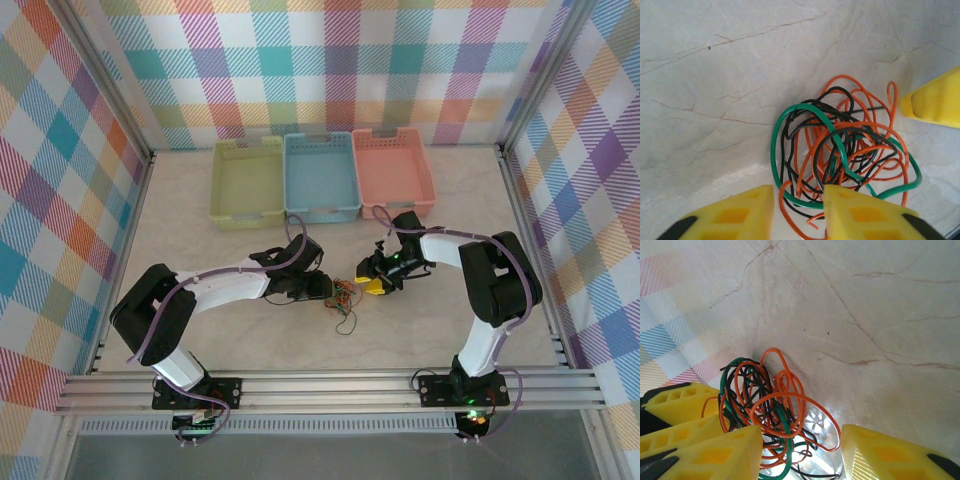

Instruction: Untangle the cables

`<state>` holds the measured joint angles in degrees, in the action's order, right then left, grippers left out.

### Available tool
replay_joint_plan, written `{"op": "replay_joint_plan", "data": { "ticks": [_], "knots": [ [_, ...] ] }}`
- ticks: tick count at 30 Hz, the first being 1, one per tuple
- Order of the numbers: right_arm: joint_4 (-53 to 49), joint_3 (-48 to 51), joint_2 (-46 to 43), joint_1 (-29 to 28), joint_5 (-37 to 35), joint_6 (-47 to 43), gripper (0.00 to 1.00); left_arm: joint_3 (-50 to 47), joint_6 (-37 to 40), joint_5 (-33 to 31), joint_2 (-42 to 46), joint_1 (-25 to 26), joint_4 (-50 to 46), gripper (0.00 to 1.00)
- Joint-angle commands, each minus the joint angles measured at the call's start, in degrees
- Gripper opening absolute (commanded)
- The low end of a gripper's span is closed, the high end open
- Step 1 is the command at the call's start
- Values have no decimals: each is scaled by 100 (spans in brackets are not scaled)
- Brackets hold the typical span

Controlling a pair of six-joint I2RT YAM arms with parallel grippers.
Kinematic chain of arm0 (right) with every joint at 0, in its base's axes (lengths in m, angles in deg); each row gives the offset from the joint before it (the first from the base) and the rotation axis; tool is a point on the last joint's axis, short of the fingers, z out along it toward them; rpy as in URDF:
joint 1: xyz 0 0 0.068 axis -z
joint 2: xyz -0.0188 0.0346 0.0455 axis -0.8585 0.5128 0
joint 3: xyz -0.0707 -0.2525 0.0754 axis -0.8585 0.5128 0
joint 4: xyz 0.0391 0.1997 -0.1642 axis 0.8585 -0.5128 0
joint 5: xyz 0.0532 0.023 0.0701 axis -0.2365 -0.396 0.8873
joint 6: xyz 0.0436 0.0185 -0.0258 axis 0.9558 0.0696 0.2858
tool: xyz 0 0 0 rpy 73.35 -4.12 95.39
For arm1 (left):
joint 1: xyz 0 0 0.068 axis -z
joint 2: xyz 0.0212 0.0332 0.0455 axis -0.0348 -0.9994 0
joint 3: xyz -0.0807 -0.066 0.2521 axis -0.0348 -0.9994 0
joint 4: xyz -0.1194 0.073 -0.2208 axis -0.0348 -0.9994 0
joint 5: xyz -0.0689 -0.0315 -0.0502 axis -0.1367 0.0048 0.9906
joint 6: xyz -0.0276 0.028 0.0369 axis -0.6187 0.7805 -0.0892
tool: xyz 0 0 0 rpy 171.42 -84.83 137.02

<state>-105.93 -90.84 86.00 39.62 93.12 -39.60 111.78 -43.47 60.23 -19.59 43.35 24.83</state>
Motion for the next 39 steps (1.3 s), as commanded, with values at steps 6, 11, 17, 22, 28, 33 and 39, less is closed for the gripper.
{"op": "replay_joint_plan", "data": {
  "ticks": [6,11,17,22,28,33,39],
  "knots": [
    [-5,88,-274,-24,-89,-70,44,-76,-239,-449,2,39,145,6],
    [128,241,-516,-24,-148,-111,43,-9,-366,-506,-42,-198,129,0],
    [441,390,-877,-16,-149,-93,41,355,-135,-605,-23,-351,-474,0],
    [762,191,-1058,-22,-292,55,37,384,-261,171,-184,-976,60,0],
    [1058,-330,-850,-18,-228,129,36,802,-31,98,-339,-1180,-292,0],
    [1596,-175,-732,-46,-129,-78,36,770,133,18,-434,-1234,-300,0],
    [2152,-205,-493,-288,476,-169,40,565,158,362,-513,-1269,282,0]
  ]
}}
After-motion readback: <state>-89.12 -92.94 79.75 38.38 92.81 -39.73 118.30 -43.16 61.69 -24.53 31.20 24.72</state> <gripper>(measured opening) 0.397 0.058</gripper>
